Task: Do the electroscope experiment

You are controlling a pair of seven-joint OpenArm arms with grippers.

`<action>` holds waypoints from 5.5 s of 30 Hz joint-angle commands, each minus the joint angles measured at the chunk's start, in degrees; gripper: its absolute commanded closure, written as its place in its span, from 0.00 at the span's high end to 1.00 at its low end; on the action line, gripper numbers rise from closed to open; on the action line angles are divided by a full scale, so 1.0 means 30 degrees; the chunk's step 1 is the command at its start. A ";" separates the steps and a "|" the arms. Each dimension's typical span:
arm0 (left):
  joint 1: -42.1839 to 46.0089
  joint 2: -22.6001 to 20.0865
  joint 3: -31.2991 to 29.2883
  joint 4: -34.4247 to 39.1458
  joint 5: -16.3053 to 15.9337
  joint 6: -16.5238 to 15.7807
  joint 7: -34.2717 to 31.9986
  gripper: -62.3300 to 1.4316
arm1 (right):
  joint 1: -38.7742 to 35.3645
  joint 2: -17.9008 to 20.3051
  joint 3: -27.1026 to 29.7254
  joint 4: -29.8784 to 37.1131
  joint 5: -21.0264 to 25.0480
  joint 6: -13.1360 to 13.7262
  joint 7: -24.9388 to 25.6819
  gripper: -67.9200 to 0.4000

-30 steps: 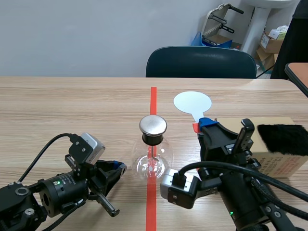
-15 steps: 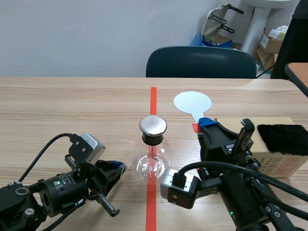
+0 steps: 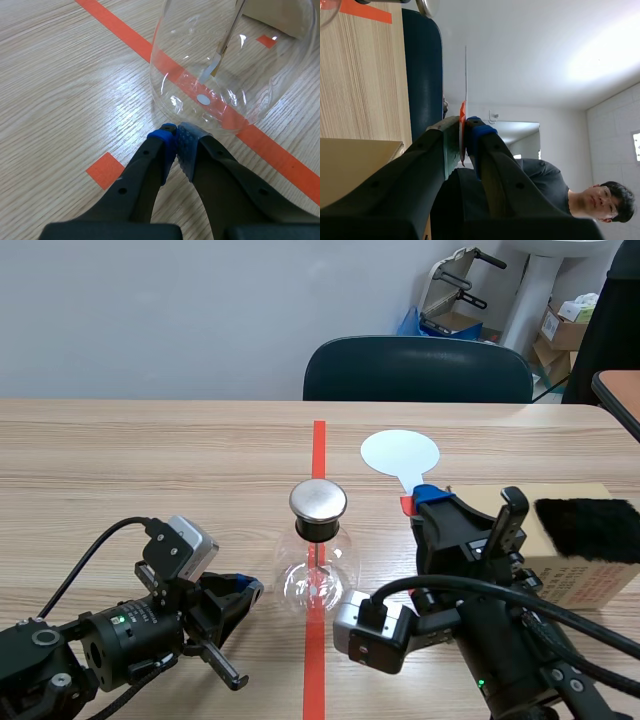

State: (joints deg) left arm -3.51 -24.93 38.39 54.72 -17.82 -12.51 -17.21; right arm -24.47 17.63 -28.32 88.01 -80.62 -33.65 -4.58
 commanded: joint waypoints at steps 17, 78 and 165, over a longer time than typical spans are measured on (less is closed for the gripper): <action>0.0000 0.0044 -0.0051 0.0364 -0.0117 -0.0080 -0.0262 0.07 | 0.0124 0.0102 0.0168 0.0160 -0.0131 -0.0219 0.0481 0.03; 0.0000 0.0044 -0.0051 0.0364 -0.0117 -0.0080 -0.0262 0.07 | 0.0160 0.0102 0.0219 0.0160 0.0015 -0.0284 -0.1224 0.03; 0.0000 0.0044 -0.0051 0.0364 -0.0117 -0.0080 -0.0270 0.07 | 0.0160 0.0102 0.0219 0.0160 0.0095 -0.0277 -0.1530 0.03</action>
State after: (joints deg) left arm -3.51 -24.93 38.39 54.72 -17.82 -12.51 -17.23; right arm -24.47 17.63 -28.21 88.01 -80.38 -33.69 -8.54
